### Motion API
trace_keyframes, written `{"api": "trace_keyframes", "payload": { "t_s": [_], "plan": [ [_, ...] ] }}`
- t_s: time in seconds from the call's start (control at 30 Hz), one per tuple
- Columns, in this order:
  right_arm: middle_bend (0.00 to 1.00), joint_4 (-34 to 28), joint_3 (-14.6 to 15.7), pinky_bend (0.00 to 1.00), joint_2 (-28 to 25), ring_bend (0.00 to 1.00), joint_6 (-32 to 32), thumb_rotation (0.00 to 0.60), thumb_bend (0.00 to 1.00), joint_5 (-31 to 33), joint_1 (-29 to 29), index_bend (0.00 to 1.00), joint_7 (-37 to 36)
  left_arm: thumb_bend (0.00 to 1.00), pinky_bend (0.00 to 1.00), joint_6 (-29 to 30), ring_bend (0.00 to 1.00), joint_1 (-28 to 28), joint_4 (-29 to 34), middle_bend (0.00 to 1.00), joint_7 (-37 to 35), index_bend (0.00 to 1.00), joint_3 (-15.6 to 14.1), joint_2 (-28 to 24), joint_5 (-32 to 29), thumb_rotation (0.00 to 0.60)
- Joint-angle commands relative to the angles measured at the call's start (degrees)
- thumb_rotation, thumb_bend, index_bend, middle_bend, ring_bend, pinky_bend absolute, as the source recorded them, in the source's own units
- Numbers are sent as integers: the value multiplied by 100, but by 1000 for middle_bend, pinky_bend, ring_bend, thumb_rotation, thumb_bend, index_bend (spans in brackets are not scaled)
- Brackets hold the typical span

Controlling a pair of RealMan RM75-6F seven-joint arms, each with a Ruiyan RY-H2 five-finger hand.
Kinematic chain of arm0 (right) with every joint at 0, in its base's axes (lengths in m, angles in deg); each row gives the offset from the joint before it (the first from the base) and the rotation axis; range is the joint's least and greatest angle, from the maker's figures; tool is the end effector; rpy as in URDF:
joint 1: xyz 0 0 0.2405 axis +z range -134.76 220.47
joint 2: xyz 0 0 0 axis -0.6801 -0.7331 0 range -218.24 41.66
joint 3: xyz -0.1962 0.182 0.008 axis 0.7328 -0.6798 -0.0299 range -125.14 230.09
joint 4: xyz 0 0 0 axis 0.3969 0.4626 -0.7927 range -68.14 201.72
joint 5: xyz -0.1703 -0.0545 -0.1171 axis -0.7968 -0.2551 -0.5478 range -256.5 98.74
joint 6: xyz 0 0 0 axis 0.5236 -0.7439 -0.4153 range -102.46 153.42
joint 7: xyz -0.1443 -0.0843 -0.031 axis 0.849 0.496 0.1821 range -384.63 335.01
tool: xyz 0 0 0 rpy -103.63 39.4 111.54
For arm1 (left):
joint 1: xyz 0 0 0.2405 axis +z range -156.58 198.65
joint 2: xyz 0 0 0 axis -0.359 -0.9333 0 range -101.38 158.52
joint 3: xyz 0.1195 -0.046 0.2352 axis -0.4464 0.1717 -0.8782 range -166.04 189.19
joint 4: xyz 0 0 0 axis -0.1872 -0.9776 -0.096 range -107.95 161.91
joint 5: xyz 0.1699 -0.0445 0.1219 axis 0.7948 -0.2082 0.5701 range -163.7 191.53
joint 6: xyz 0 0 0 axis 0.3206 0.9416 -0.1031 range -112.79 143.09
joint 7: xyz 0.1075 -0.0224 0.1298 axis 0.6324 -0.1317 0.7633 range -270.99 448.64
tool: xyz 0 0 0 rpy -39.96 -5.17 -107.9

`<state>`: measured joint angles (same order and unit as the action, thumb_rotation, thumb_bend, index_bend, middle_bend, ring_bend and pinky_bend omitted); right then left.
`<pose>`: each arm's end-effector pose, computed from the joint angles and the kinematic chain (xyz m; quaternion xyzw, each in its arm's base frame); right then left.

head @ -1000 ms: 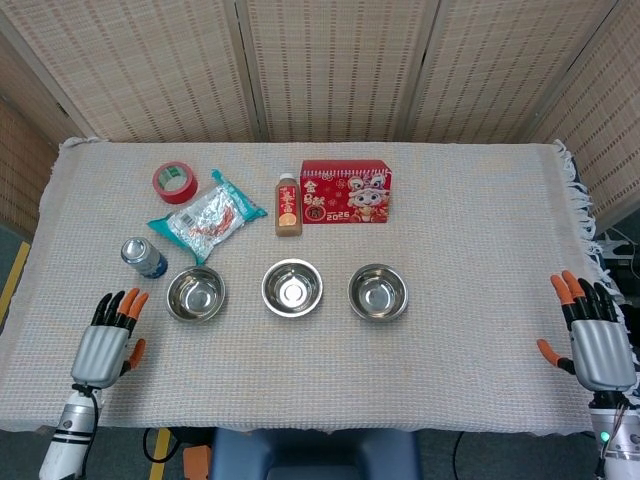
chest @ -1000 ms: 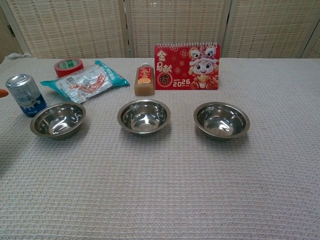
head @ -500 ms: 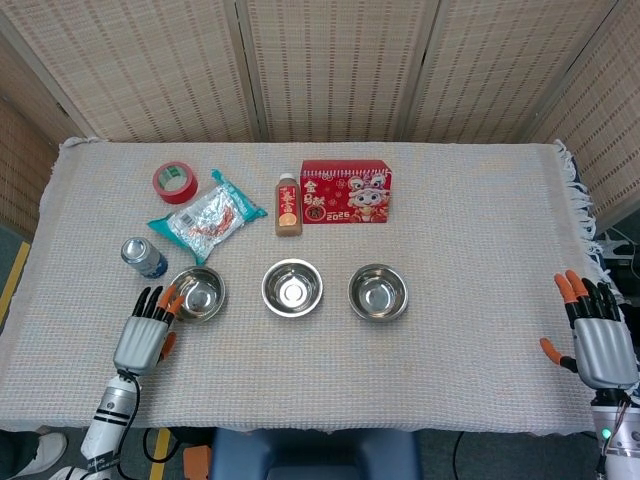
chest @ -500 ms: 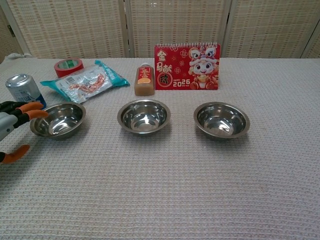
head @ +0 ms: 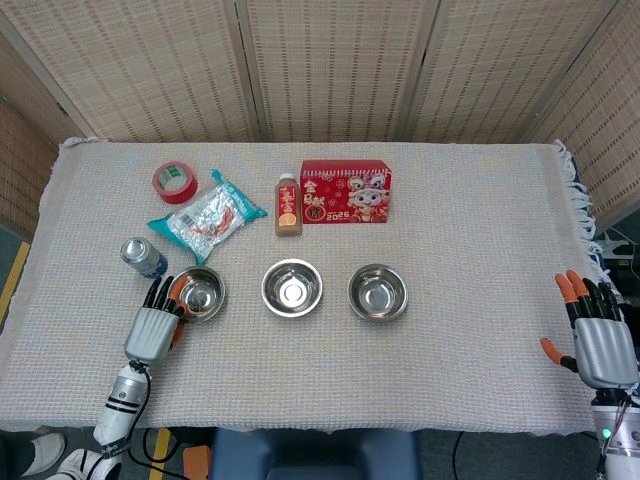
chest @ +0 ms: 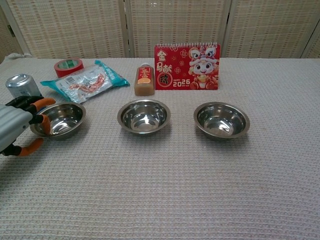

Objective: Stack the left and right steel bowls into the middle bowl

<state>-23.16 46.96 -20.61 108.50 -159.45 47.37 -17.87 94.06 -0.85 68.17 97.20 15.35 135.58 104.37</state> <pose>-0.3401 -0.2156 0.1518 0.5798 -0.3811 0.3445 0.6324 -0.2941 0.3091 -0.0373 -0.7103 -0.2198 -0.3594 0.5639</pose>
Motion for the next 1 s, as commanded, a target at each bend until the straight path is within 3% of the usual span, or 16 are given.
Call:
{"api": "trace_keyframes", "payload": {
  "t_s": [0.03, 0.17, 0.33, 0.57, 0.8, 1.0],
  "plan": [
    [0, -22, -3, 0, -14, 0, 14, 600, 118, 10, -9, 0, 5, 442, 80, 59, 0, -205, -534, 97, -193, 599, 18, 283, 77, 600],
    [0, -51, -2, 0, -31, 0, 34, 600, 118, 9, -21, 0, 6, 440, 81, 374, 0, -307, -955, 155, -421, 704, 44, 499, 152, 600],
    [0, -103, 15, 0, -71, 0, 29, 600, 118, -5, -29, 0, -20, 444, 80, 851, 0, -435, -1186, 186, -571, 753, 133, 581, 199, 600],
    [0, -150, 39, 0, -110, 0, 41, 600, 118, -57, -39, 0, -83, 441, 79, 1091, 0, -748, -570, 178, -333, 758, 264, 382, 245, 600],
    [0, -129, 38, 0, -134, 0, -25, 600, 118, -17, -26, 0, -157, 442, 70, 427, 0, -1296, 284, 160, 349, 736, 213, 388, 362, 600],
    [0, -151, -20, 0, -173, 0, 11, 600, 135, 111, -47, 0, -47, 435, 52, -95, 0, -1746, 277, 130, 911, 705, 270, 596, 372, 600]
  ]
}}
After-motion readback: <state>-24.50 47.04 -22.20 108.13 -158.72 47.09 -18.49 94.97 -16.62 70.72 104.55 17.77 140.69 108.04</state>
